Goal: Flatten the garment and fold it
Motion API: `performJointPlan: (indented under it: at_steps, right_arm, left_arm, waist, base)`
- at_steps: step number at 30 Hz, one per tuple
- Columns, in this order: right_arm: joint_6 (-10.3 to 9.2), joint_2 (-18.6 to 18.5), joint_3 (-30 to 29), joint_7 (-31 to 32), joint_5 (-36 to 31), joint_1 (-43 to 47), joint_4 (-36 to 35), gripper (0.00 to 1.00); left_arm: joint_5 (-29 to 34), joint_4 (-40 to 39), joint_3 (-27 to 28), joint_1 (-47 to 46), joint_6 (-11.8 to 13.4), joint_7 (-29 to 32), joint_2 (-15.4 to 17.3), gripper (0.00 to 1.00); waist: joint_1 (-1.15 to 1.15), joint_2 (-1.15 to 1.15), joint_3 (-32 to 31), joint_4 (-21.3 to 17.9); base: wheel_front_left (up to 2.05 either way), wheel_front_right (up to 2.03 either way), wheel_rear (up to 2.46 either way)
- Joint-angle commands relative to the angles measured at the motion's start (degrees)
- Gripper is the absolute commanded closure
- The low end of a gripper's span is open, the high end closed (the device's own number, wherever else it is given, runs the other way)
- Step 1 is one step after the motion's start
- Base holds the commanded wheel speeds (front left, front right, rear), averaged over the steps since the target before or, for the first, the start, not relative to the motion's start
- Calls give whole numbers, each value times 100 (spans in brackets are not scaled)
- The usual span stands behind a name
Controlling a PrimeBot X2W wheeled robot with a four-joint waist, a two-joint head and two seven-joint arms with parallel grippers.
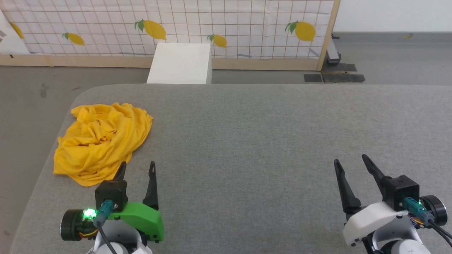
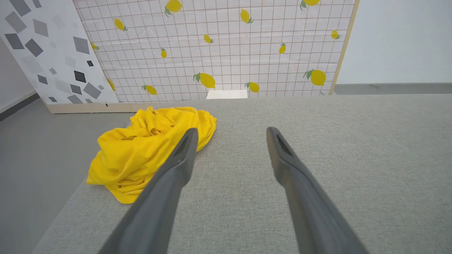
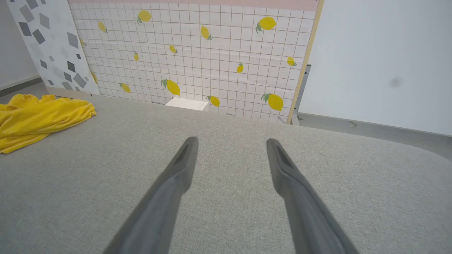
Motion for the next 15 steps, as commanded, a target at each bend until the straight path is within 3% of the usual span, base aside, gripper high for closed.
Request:
performJointPlan:
  at_steps: [1, 15]
  right_arm:
    - [-1, 2, -9, -49, 40, 0, 31, 0]
    - [-2, 5, -14, -142, 114, -15, 119, 0]
  left_arm:
    - [-59, 48, -32, -75, 61, -51, 7, 0]
    - [-194, 187, -115, -130, 162, -180, 86, 0]
  waist:
    - [0, 0, -9, 44]
    - [0, 0, -63, 595]
  base:
    - [0, 0, 0]
    - [0, 0, 0]
